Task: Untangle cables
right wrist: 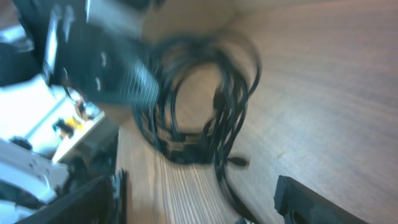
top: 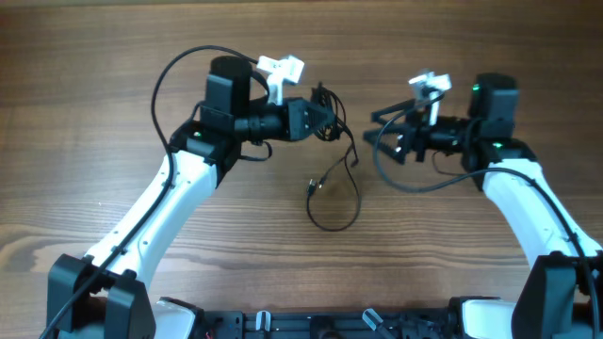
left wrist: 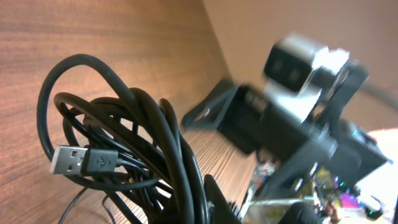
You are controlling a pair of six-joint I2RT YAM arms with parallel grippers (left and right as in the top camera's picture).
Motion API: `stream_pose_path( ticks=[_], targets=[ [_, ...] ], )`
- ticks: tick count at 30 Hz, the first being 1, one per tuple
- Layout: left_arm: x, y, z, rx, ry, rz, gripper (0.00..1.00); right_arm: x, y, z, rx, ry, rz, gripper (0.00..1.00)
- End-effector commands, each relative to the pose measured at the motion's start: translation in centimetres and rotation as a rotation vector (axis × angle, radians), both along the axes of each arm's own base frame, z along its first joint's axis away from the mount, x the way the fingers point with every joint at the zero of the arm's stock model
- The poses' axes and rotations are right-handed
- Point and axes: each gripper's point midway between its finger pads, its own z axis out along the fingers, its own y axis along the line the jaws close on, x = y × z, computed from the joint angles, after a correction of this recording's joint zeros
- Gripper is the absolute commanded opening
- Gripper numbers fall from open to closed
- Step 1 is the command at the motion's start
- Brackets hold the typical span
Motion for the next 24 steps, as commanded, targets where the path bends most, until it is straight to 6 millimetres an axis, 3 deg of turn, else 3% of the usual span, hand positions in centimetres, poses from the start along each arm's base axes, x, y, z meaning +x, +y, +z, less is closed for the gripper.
stream_pose_path(
  ticks=[1,4,6,7,8,9,13,17,20,24],
  targets=[
    [-1.2,0.1,2.5,-0.104,0.016,-0.077,0.04,1.1,1.6,-4.0,-0.207,-0.076,-0.042,0.88],
    [-2.2,0.1,3.8,-0.162,-0.003,-0.166,0.04,1.7,2.4,-5.8,-0.293,-0.076,-0.073,0.88],
    [-2.8,0.1,4.5,-0.191,-0.017,-0.212,0.04,1.3,3.7,-6.4,-0.294,-0.082,-0.038,0.75],
    [-2.9,0.2,4.6,-0.196,-0.019,-0.219,0.04,1.2,4.0,-6.5,-0.295,-0.081,-0.030,0.48],
    [-2.8,0.3,4.6,-0.196,-0.018,-0.216,0.04,0.9,4.1,-6.7,-0.296,-0.067,-0.024,0.11],
    [-2.6,0.5,4.6,-0.196,-0.019,-0.210,0.04,0.7,4.0,-6.8,-0.298,-0.042,-0.026,0.04],
    [-1.7,1.9,4.1,-0.170,-0.063,-0.176,0.04,0.6,2.0,-6.3,-0.242,0.120,-0.093,0.04],
    [-0.6,3.2,2.5,-0.106,-0.082,-0.116,0.05,-0.9,0.1,-1.5,-0.036,0.114,-0.020,0.04],
    [-0.8,3.0,2.3,-0.084,-0.140,-0.143,0.04,-1.7,-0.9,1.4,0.063,0.054,0.032,0.04],
    [-1.4,2.2,2.3,-0.076,-0.177,-0.176,0.04,-1.8,-0.9,1.5,0.069,0.056,0.034,0.04]
  ],
)
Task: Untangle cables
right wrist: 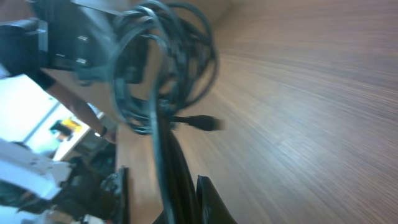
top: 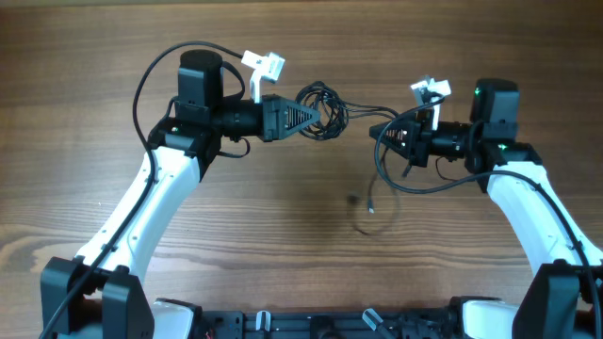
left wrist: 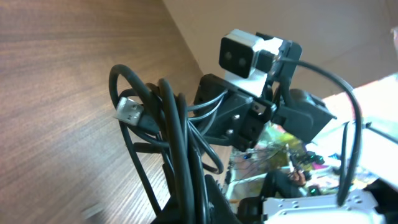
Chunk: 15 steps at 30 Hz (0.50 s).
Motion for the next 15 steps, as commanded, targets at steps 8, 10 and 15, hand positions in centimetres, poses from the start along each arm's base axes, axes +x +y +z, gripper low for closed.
stream_pose_path(
  ticks=[8,10,15],
  targets=[
    [-0.1,-1.2,1.0,0.020,-0.171,-0.020,0.04,-1.0,0.4,1.8,0.075,0.001,0.060,0.43],
    [-1.1,-2.0,1.8,-0.006,-0.254,-0.091,0.04,-0.9,0.3,1.8,0.072,-0.001,0.056,0.88],
    [-3.1,-2.5,1.9,-0.043,-0.292,-0.199,0.04,0.2,-1.7,2.7,0.098,-0.025,0.008,1.00]
  ],
)
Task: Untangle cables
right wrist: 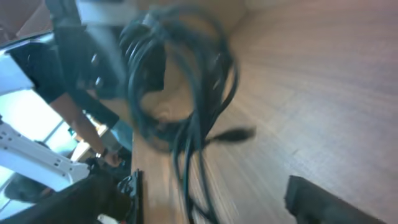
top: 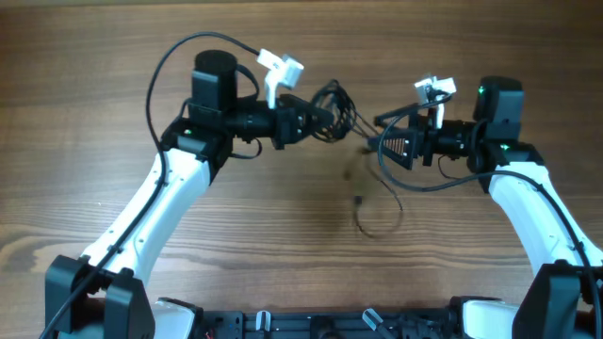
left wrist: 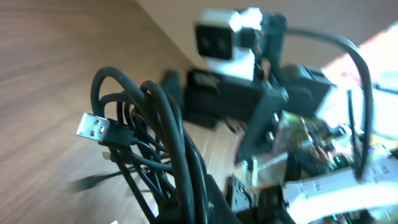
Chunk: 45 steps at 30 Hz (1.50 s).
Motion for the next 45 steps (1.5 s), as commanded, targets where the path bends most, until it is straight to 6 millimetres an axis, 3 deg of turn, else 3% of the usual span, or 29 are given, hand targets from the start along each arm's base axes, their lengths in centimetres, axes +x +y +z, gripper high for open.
stream_pose_path(
  ticks=[1,7,11,17,20,21,23,24,26,28,29,30,33,39,45],
  targets=[
    [-2.6,-0.2,1.3,-0.055,-0.101,-0.148,0.04,0.3,-1.7,1.8,0.051,-0.048,-0.008,1.00],
    [-6.0,0.1,3.2,-0.179,-0.117,-0.346,0.04,-2.1,-0.5,4.6,0.148,-0.245,0.200,1.00],
    [-7.1,-0.3,3.5,-0.198,-0.110,-0.393,0.04,-2.6,1.3,3.8,0.160,-0.212,0.258,0.99],
    [-7.2,-1.1,3.2,-0.180,-0.113,-0.388,0.04,-3.4,2.9,3.6,0.173,-0.114,0.305,0.88],
    [-6.9,-1.6,2.8,-0.156,-0.117,-0.364,0.04,-3.7,3.3,3.6,0.175,-0.095,0.319,0.68],
    [-6.9,-1.7,2.8,-0.153,-0.118,-0.362,0.05,-3.7,3.3,3.6,0.175,-0.088,0.319,0.55],
    [-6.5,-1.8,2.4,-0.132,-0.114,-0.336,0.11,-3.6,3.3,3.7,0.175,-0.070,0.318,0.14],
    [-6.3,-1.8,2.1,-0.118,-0.107,-0.317,0.13,-3.6,3.3,3.8,0.174,-0.070,0.318,0.04],
    [-5.3,-1.9,1.2,-0.070,-0.090,-0.254,0.37,-3.2,3.3,3.7,0.163,-0.063,0.299,0.04],
    [-4.3,-1.9,0.3,-0.023,-0.069,-0.189,0.45,-2.1,3.4,3.2,0.136,-0.020,0.234,0.04],
    [-3.8,-1.8,0.1,-0.006,-0.054,-0.160,0.59,-1.4,3.4,2.9,0.118,0.008,0.189,0.04],
    [-2.1,-1.6,-0.9,0.048,0.025,-0.043,0.78,-0.2,3.3,2.3,0.090,0.045,0.114,0.04],
    [0.0,-1.3,-1.6,0.082,0.159,0.123,1.00,1.1,3.0,1.6,0.056,0.059,0.033,0.04],
    [2.7,-1.4,-1.7,0.091,0.219,0.320,1.00,5.4,1.0,-1.4,-0.064,0.157,-0.272,0.04],
    [5.1,-1.2,-3.6,0.183,0.228,0.633,1.00,6.5,0.1,-2.4,-0.093,0.216,-0.374,0.04]
  ],
)
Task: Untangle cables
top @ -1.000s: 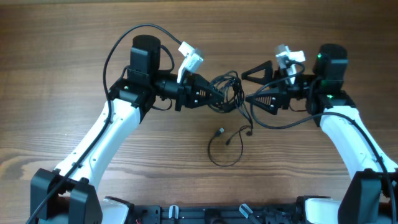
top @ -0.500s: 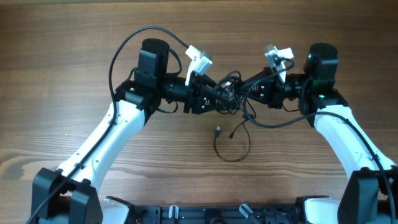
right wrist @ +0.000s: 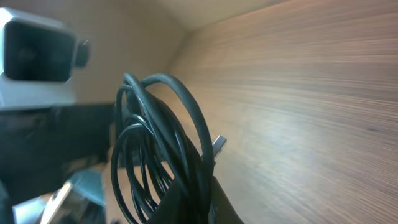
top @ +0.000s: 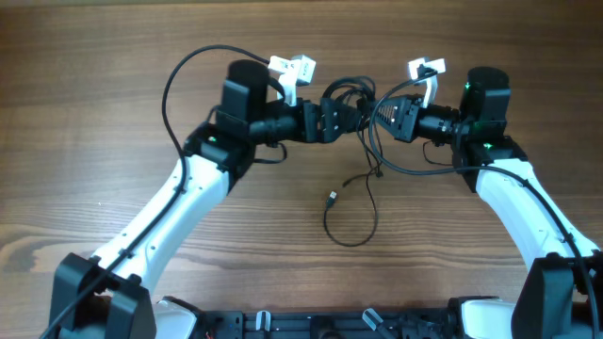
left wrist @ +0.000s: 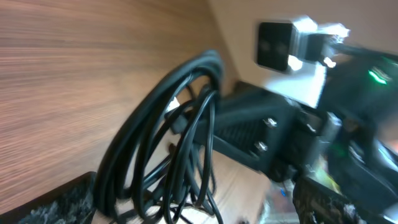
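Observation:
A tangled bundle of black cables [top: 350,95] hangs above the table between my two grippers. My right gripper [top: 389,116] is shut on the bundle [right wrist: 158,143], whose coils fan out past the fingers, with a USB plug [right wrist: 219,144] showing at its side. My left gripper [top: 333,121] stands open, its fingers [left wrist: 50,199] wide apart on either side of the coils [left wrist: 168,130]. One loose strand drops from the bundle to a loop [top: 353,231] lying on the table, ending in a small plug [top: 332,198].
The wooden table [top: 113,75] fills the overhead view. Both arms reach in from the near edge, each with its own black cable arcing beside the wrist [top: 179,85]. The grippers face each other a short way apart.
My left gripper was shut on the bundle and my right gripper open; now the right is shut on the bundle and the left is open around it. The grippers stand closer together.
First my left gripper held the bundle and the right was open. Then both were shut on cable, with a strand stretched between them. Then the right was open again beside the left-held bundle. Now the right holds the bundle and the left is open.

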You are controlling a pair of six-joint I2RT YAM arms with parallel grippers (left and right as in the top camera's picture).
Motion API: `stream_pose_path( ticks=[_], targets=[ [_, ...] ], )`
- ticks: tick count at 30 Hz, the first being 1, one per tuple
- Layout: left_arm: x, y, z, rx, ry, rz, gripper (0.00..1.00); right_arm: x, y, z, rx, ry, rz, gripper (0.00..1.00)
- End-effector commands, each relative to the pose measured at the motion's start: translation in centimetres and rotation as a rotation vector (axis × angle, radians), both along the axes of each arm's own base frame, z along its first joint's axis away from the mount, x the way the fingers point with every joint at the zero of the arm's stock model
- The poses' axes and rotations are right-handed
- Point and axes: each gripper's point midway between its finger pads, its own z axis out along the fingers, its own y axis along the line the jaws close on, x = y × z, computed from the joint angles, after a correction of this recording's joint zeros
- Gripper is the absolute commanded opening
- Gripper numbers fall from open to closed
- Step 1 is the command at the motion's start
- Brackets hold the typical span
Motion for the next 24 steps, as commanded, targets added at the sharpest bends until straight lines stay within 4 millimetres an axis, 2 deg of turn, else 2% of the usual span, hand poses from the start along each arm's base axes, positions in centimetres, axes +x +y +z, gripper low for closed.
stream_pose_path(
  ticks=[1,5,10,14,18,20,23,24],
  targets=[
    [2.5,1.0,-1.0,0.121,-0.019,0.312,1.00,1.2,-0.8,-1.0,-0.017,0.060,-0.096,0.04],
    [2.7,1.2,-1.8,0.214,-0.066,0.424,1.00,1.1,-0.6,-1.0,-0.007,0.081,-0.092,0.04],
    [3.5,1.7,-3.0,0.287,-0.096,0.513,1.00,-0.1,0.6,-0.8,0.019,0.095,-0.021,0.04],
    [4.2,1.8,-3.6,0.301,-0.109,0.529,1.00,-0.8,1.4,-1.1,0.021,0.123,0.007,0.04],
    [4.2,0.6,-4.8,0.290,-0.088,0.483,1.00,-0.9,1.5,-1.1,0.022,0.127,0.013,0.04],
    [3.8,0.0,-5.6,0.288,-0.063,0.441,0.93,-0.9,1.5,-1.2,0.022,0.127,0.013,0.04],
    [2.8,-0.2,-7.1,0.358,-0.067,0.353,0.61,-0.8,1.4,-1.2,0.016,0.124,0.007,0.04],
    [2.7,-0.1,-7.3,0.371,-0.066,0.349,0.59,-0.8,1.4,-1.3,0.014,0.123,0.004,0.04]
  ],
)
